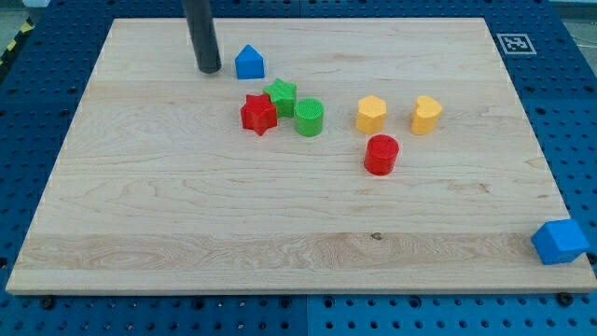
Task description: Place the blue triangle to the top of the red star
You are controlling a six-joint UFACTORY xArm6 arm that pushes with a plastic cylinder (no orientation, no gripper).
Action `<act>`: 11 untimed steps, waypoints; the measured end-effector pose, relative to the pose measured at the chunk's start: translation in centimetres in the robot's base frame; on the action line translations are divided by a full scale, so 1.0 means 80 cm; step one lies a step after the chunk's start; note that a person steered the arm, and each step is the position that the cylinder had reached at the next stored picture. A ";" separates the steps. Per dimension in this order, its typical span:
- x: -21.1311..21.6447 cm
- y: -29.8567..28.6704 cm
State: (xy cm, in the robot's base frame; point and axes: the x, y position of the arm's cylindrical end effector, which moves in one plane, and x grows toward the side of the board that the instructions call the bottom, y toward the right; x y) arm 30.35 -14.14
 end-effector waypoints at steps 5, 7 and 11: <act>-0.054 0.012; -0.054 0.046; -0.008 0.103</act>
